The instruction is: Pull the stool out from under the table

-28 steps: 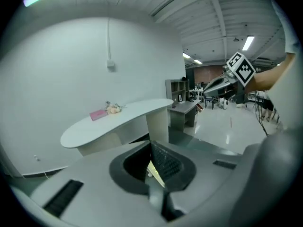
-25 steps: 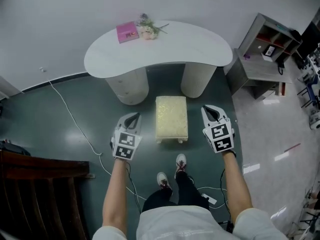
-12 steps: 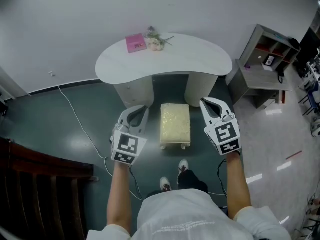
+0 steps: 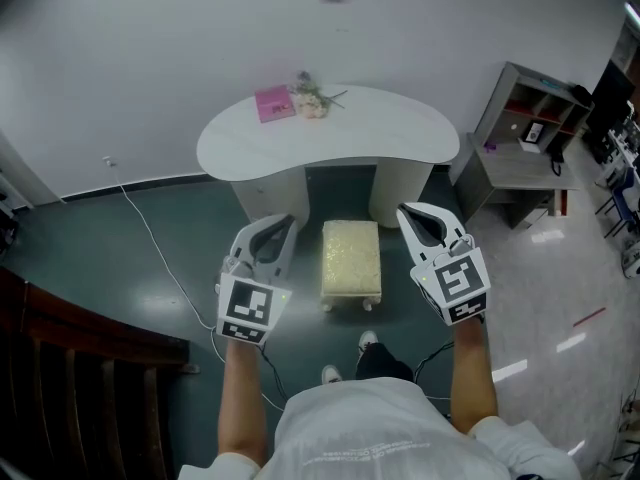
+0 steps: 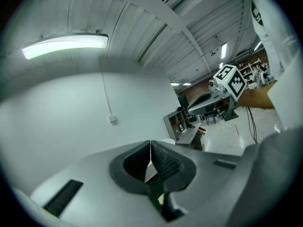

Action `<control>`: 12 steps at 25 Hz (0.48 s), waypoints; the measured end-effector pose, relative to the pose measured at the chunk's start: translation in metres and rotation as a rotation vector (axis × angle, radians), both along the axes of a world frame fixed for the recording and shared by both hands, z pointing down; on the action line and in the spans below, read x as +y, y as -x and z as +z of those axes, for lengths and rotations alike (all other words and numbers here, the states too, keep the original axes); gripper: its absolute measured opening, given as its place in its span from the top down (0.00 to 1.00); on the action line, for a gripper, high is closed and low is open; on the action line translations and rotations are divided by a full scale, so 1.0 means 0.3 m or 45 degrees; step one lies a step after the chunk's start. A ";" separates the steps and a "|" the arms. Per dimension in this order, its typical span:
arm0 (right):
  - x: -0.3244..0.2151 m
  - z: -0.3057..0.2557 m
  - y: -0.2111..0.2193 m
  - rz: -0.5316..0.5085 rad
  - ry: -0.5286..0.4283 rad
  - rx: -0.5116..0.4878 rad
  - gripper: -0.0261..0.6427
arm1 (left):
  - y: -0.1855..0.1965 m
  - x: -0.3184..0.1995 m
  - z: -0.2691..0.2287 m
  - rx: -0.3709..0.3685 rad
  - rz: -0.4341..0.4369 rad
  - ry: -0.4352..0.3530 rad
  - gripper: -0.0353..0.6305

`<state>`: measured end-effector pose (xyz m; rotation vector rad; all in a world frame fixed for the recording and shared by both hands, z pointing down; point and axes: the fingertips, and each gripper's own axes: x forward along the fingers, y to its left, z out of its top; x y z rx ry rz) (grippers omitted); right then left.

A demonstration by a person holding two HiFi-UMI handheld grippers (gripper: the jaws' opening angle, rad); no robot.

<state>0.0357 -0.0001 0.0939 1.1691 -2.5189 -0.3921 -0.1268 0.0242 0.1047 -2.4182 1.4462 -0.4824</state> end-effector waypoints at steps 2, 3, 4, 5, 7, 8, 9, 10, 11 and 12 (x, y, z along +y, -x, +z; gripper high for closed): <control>0.010 -0.011 -0.006 -0.001 -0.008 0.001 0.94 | -0.008 0.012 -0.022 -0.004 0.005 -0.016 0.92; 0.015 -0.014 -0.005 -0.004 -0.011 0.002 0.94 | -0.011 0.018 -0.031 -0.008 0.009 -0.023 0.92; 0.021 -0.017 -0.003 -0.008 -0.015 0.004 0.94 | -0.014 0.024 -0.037 -0.012 0.013 -0.030 0.92; 0.026 -0.018 -0.001 -0.009 -0.018 0.007 0.94 | -0.015 0.031 -0.041 -0.016 0.015 -0.036 0.92; 0.035 -0.020 0.001 -0.010 -0.023 0.013 0.94 | -0.014 0.045 -0.045 -0.020 0.017 -0.042 0.92; 0.037 -0.020 0.002 -0.009 -0.025 0.015 0.94 | -0.013 0.049 -0.045 -0.022 0.017 -0.043 0.92; 0.038 -0.019 0.002 -0.008 -0.026 0.018 0.94 | -0.011 0.052 -0.044 -0.024 0.016 -0.042 0.92; 0.039 -0.016 0.002 -0.008 -0.025 0.020 0.94 | -0.009 0.054 -0.040 -0.024 0.015 -0.040 0.92; 0.040 -0.012 0.002 -0.008 -0.023 0.021 0.94 | -0.007 0.055 -0.035 -0.024 0.014 -0.036 0.92; 0.042 -0.007 0.002 -0.008 -0.020 0.022 0.94 | -0.004 0.056 -0.029 -0.024 0.012 -0.031 0.92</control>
